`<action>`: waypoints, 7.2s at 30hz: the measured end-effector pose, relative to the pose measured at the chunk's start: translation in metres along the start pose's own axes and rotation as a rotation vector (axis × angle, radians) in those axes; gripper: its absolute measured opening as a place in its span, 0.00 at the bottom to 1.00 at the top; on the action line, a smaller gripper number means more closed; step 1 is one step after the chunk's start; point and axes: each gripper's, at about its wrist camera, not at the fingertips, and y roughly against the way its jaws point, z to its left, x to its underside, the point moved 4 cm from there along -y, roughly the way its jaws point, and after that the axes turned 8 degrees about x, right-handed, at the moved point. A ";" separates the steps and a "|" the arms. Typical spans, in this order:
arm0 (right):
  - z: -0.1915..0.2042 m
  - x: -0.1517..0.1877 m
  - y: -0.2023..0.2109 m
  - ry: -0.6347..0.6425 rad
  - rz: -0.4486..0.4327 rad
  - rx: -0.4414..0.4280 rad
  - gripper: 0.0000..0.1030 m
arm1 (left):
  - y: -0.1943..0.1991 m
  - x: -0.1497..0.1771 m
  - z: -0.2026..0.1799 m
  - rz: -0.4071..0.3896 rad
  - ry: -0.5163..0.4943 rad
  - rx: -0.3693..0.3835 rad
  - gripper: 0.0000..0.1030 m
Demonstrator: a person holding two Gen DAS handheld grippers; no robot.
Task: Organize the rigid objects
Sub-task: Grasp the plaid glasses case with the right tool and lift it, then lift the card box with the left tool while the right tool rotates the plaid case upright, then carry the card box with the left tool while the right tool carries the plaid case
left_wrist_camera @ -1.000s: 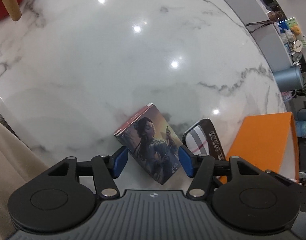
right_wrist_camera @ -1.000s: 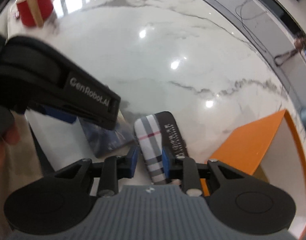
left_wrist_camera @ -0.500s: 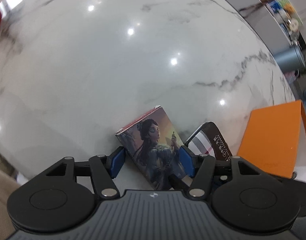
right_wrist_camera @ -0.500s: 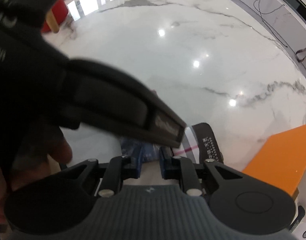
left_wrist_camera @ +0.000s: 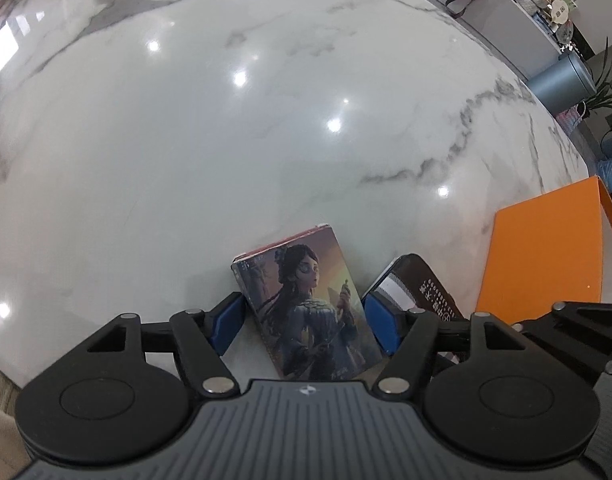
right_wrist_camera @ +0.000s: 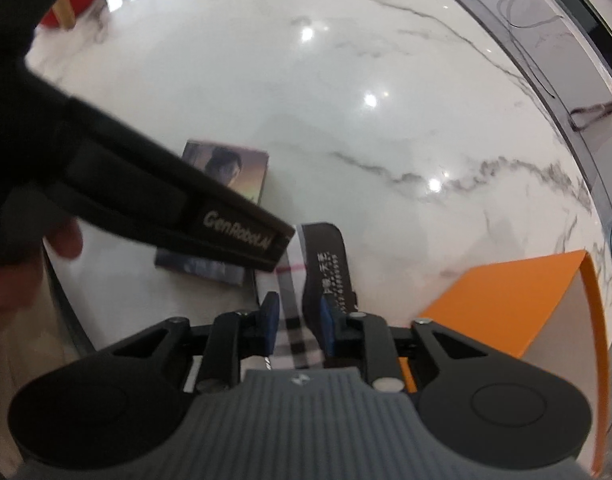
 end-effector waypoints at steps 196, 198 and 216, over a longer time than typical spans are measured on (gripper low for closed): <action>0.046 0.094 0.027 -0.900 -0.216 -0.275 0.18 | 0.019 0.070 -0.003 0.081 -0.242 -0.029 0.63; 0.043 0.094 0.030 -0.891 -0.224 -0.261 0.18 | 0.026 0.069 -0.005 0.058 -0.243 0.002 0.63; -0.021 0.134 0.122 -0.960 -0.489 -0.187 0.18 | 0.125 0.059 -0.079 -0.199 -0.342 0.166 0.63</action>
